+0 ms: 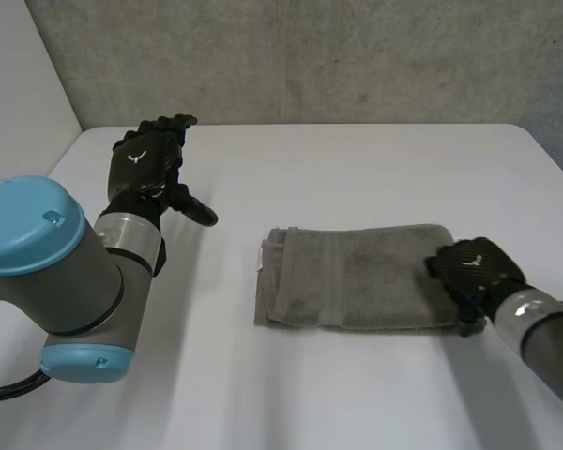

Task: Fold the towel.

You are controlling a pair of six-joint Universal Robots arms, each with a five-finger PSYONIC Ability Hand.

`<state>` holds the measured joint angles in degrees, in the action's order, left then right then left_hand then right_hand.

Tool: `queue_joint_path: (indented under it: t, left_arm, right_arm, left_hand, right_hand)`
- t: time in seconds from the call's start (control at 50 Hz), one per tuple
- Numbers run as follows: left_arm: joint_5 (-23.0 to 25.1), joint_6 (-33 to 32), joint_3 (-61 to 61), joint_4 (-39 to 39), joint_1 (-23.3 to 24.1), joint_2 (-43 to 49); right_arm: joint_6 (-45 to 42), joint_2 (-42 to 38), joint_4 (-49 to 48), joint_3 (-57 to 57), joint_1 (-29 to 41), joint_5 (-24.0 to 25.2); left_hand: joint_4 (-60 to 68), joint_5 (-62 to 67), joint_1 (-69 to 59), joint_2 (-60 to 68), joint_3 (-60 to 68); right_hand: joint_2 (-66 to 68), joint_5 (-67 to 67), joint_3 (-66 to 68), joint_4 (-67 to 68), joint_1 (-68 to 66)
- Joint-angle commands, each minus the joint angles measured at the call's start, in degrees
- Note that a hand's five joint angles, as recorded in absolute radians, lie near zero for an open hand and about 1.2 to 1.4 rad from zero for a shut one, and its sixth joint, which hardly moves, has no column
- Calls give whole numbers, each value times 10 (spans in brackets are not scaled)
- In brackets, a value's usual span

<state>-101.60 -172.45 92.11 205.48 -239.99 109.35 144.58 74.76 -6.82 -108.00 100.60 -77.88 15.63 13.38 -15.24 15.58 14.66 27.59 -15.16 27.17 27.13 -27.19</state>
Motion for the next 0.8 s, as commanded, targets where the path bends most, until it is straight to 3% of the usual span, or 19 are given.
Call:
queue_joint_path:
  t: [0.02,0.22,0.48,0.58,0.62,0.68,0.72,0.8]
  left_arm:
    - [-1,-1,1,0,1,5]
    - [-1,-1,2,2,5,12]
    - [2,-1,2,0,8,14]
    - [2,-1,1,0,8,14]
    - [2,-1,1,-1,8,14]
    - [1,-1,2,0,7,14]
    - [1,-1,1,-1,7,13]
    - [1,-1,0,-1,7,10]
  right_arm:
    - [6,24,-35,-50,-73,48]
    - [28,15,-59,-63,-102,57]
    - [105,14,-64,-70,-122,128]
    - [107,7,-65,-69,-121,128]
    - [106,-15,-74,-64,-121,127]
    - [105,-20,-79,-63,-122,125]
    - [102,-24,-80,-59,-125,120]
    - [99,-23,-79,-58,-144,114]
  left_hand:
    - [-42,-120,39,-42,-33]
    - [-42,-120,39,-42,-33]
    - [-46,-123,42,-45,-36]
    - [-46,-123,42,-45,-36]
    - [-46,-123,42,-45,-36]
    - [-46,-123,42,-45,-36]
    - [-46,-123,42,-45,-36]
    - [-46,-123,42,-45,-36]
  right_hand:
    - [-10,-14,-6,-6,6]
    - [45,-70,49,50,-49]
    - [39,-63,43,43,-43]
    - [57,-81,61,62,-61]
    - [211,-235,215,216,-215]
    - [301,-325,305,306,-305]
    - [523,-547,527,528,-527]
    - [524,-548,528,529,-528]
